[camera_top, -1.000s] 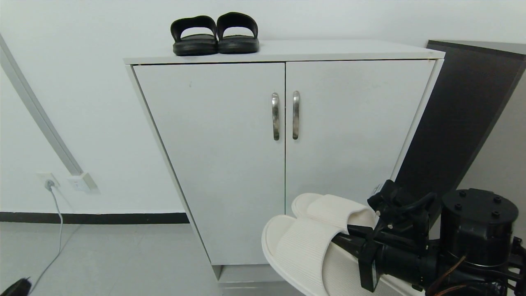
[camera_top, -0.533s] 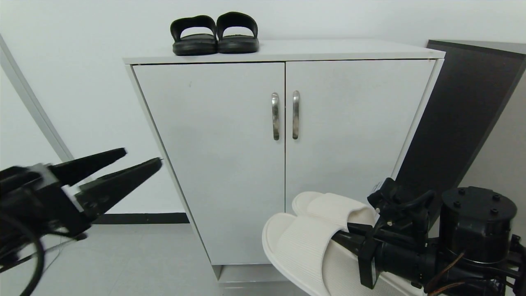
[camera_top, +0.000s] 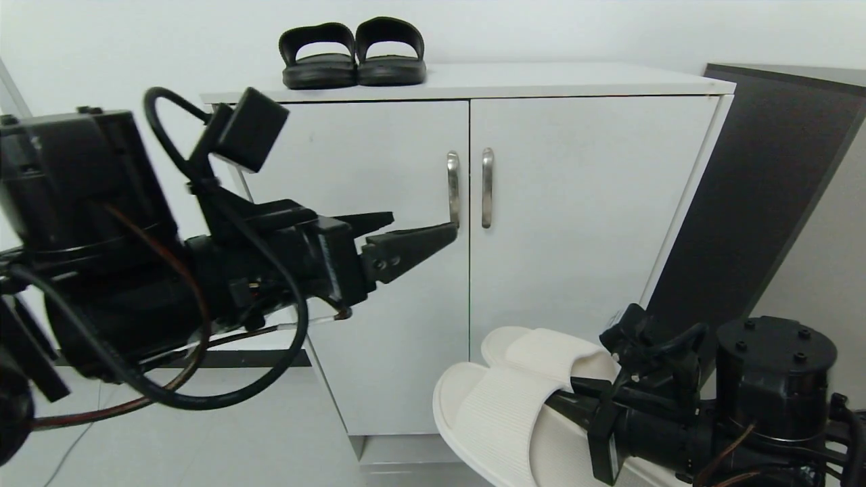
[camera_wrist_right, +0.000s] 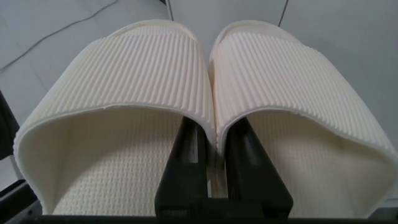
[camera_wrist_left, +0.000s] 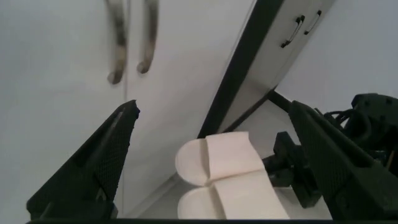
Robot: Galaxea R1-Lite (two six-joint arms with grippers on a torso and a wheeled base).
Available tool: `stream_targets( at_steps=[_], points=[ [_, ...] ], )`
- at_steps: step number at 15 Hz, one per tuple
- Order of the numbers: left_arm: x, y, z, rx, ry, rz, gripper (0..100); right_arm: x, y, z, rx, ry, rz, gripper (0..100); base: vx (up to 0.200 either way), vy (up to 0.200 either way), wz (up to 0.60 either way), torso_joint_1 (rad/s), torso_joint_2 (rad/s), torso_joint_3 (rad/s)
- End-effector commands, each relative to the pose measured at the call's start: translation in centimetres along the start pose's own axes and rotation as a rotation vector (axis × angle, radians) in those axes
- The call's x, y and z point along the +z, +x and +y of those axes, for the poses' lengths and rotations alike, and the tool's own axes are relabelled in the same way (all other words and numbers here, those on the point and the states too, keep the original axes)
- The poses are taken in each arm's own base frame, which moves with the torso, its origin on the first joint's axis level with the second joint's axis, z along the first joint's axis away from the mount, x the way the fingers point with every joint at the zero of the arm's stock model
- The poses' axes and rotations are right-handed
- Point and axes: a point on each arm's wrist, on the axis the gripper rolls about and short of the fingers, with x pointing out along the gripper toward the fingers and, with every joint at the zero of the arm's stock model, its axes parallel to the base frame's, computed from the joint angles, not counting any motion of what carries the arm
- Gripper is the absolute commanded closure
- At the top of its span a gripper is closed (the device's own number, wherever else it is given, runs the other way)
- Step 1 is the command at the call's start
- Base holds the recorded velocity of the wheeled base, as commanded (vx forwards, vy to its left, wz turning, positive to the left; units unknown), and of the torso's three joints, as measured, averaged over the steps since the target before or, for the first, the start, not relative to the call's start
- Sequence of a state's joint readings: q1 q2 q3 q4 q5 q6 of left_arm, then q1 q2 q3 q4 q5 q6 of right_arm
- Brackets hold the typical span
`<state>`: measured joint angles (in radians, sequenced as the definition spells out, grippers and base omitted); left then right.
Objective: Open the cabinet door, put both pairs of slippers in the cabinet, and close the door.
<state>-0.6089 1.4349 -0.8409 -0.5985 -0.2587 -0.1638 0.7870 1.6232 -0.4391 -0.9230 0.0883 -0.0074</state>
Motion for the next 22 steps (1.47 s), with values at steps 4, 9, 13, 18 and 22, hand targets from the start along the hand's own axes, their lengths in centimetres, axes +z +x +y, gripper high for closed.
stream_targets(
  at_steps=[4, 9, 13, 18, 22],
  points=[
    [0.0, 5.7, 0.2, -0.121, -0.009, 0.044, 0, -0.2, 0.1, 0.0, 0.013, -0.003, -0.011, 100, 0.000, 0.000, 0.00, 0.000, 0.00, 0.000],
    [1.9, 8.4, 0.6, -0.262, -0.113, 0.067, 0, -0.3, 0.2, 0.0, 0.013, 0.001, -0.007, 100, 0.000, 0.000, 0.00, 0.000, 0.00, 0.000],
    [1.6, 10.1, 1.8, -0.160, -0.117, 0.049, 0, -0.5, 0.4, 0.0, 0.014, 0.000, 0.001, 100, 0.000, 0.000, 0.00, 0.000, 0.00, 0.000],
    [1.7, 11.2, 2.5, -0.082, -0.112, 0.021, 0, -0.6, 0.5, -0.1, 0.011, -0.002, 0.009, 100, 0.000, 0.000, 0.00, 0.000, 0.00, 0.000],
    [1.4, 12.7, 3.2, -0.031, -0.113, 0.011, 0, -0.7, 0.5, -0.1, 0.007, -0.003, 0.010, 100, 0.000, 0.000, 0.00, 0.000, 0.00, 0.000]
  ],
)
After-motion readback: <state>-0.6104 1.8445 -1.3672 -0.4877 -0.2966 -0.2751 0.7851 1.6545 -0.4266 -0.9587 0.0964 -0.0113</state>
